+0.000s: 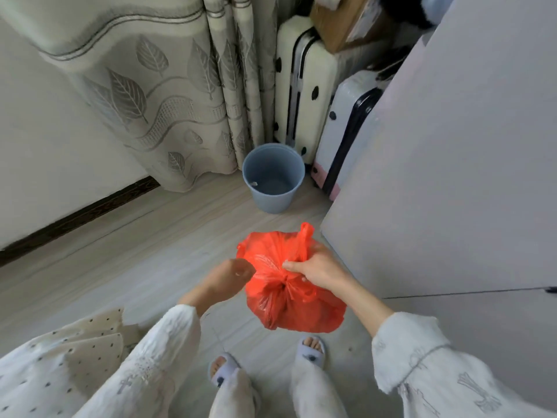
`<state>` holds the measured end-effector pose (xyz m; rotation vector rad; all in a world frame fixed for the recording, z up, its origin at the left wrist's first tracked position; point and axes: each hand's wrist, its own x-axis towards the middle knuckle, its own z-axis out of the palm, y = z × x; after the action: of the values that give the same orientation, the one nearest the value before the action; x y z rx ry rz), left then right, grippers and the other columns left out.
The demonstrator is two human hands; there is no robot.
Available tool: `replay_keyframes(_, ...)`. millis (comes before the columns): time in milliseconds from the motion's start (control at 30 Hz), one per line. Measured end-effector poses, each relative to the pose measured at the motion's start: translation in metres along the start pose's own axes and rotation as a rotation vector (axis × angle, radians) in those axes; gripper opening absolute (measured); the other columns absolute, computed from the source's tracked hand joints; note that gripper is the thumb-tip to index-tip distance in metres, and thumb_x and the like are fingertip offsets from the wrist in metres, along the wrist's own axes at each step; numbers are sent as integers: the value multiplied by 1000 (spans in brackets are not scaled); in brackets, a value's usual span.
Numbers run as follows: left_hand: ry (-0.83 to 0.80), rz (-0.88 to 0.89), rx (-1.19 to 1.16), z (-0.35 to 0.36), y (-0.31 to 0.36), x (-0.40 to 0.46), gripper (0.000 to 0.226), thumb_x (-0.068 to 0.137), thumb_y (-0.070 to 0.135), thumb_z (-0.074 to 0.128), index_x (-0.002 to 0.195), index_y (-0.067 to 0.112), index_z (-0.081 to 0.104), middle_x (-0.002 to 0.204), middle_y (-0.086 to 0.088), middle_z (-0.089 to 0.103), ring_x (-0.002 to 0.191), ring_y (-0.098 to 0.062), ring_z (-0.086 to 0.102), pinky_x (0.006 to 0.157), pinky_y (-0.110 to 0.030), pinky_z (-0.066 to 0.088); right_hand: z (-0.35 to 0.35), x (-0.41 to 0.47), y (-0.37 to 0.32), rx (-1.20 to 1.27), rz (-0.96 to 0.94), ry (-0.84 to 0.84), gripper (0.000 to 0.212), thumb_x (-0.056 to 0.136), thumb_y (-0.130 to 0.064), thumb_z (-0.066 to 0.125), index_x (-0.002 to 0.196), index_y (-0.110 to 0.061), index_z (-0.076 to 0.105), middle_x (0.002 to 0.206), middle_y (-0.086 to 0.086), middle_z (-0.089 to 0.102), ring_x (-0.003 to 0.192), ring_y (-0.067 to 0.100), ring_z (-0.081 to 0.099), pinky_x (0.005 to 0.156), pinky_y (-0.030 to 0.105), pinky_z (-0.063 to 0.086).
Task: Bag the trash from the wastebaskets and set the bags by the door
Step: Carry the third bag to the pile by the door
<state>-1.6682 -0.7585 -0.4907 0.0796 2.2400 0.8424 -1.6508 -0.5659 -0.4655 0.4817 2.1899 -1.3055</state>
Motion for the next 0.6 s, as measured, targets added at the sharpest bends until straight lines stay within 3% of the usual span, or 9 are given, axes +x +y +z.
replay_keyframes(67, 53, 49, -45, -12, 33, -34, 23, 92, 12, 45, 101, 6, 65, 87, -2, 58, 80, -16, 52, 78, -25, 42, -25, -44, -18, 8, -9, 49, 20, 75, -26, 72, 65, -25, 55, 79, 7, 66, 75, 22, 62, 84, 46, 53)
replay_keyframes(167, 69, 118, -65, -18, 72, -74, 23, 92, 12, 45, 103, 10, 64, 88, -3, 62, 71, -15, 57, 82, -29, 46, -58, -103, -28, 24, 17, 148, 19, 76, -29, 70, 66, -22, 55, 92, 14, 69, 89, 29, 66, 85, 46, 53)
replay_keyframes(233, 51, 200, -86, -18, 98, -91, 19, 92, 13, 44, 97, 18, 61, 86, -3, 63, 59, 1, 58, 71, -21, 46, -78, -135, -25, 58, 31, 234, 21, 76, -32, 70, 64, -26, 54, 88, 10, 67, 87, 29, 65, 88, 44, 52)
replay_keyframes(333, -9, 314, -123, -10, 135, -112, 20, 93, 10, 41, 96, 17, 60, 86, -3, 64, 57, 12, 57, 57, -6, 43, -96, -183, -5, 142, 107, 375, 30, 75, -34, 70, 79, -5, 67, 92, 16, 71, 85, 32, 67, 83, 45, 54)
replay_keyframes(467, -170, 489, -101, 9, 174, -142, 25, 93, 8, 41, 89, 25, 59, 84, 1, 65, 62, 6, 60, 57, -6, 44, -102, -249, 27, 326, 170, 577, 31, 76, -27, 72, 87, 2, 70, 93, 22, 71, 86, 32, 69, 71, 36, 54)
replay_keyframes(600, -318, 575, -38, 42, 205, -163, 29, 93, 7, 43, 82, 30, 58, 77, 7, 66, 65, -10, 61, 57, -7, 45, -94, -316, 62, 410, 254, 750, 36, 75, -30, 73, 87, 3, 69, 90, 22, 72, 83, 32, 69, 75, 42, 54)
